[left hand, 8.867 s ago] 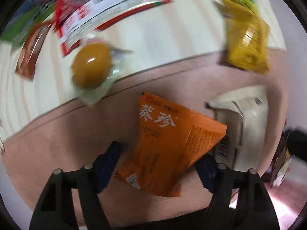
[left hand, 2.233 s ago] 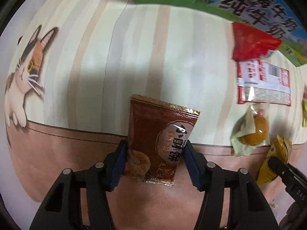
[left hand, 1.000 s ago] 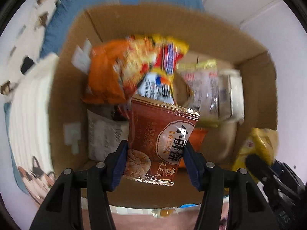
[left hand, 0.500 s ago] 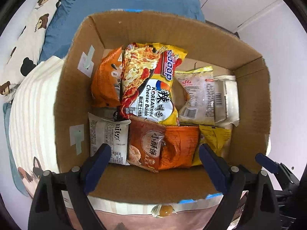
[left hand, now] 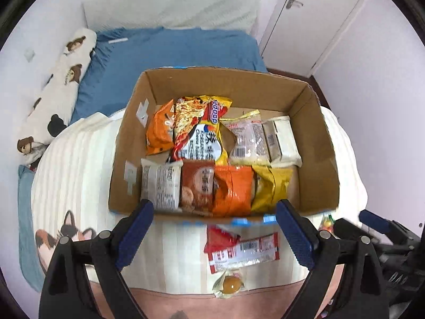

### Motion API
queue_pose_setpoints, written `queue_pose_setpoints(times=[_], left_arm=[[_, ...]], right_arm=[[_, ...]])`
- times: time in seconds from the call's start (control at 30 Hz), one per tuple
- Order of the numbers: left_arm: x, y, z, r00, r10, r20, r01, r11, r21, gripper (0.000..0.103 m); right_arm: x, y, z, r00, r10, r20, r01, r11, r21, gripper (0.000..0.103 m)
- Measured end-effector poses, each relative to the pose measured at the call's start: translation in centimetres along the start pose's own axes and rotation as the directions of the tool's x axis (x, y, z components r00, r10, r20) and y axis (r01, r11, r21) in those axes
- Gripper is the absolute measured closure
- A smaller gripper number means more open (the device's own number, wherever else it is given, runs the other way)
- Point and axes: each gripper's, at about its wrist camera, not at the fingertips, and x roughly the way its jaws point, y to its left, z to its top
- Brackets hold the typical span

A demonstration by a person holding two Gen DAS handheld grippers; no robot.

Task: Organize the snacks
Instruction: 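Grasp the red-white sachet with the left gripper while the right gripper grasps the fruit-candy bag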

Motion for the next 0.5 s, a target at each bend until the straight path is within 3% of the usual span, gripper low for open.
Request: queue_pose_setpoints(times=[0.13, 0.27, 0.37, 0.5], left_arm=[[0.2, -1.6, -3.8, 0.999, 0.031, 0.023, -0.033, 0.997, 0.073, 0.009], [4.2, -5.1, -7.4, 0.997, 0.054, -0.055, -0.039, 0.967, 0.251, 0.009], [7.6, -7.6, -9.3, 0.99, 0.107, -0.091, -0.064, 0.918, 0.39, 0.009], [12.8, -10.2, -11.0, 0.97, 0.183, -0.158, -0.067, 0.83, 0.554, 0.009]], right_arm=[[-1.0, -3.8, -3.3, 1.0, 0.019, 0.015, -0.02, 0.996, 0.084, 0.006], [-0.2, -8.7, -6.4, 0.999, 0.04, 0.01, -0.041, 0.974, 0.223, 0.006], [1.4, -12.0, -7.9, 0.999, 0.042, -0.004, -0.038, 0.949, 0.314, 0.006], [3.6, -15.2, -8.4, 1.0, 0.019, -0.016, -0.012, 0.924, 0.383, 0.007]])
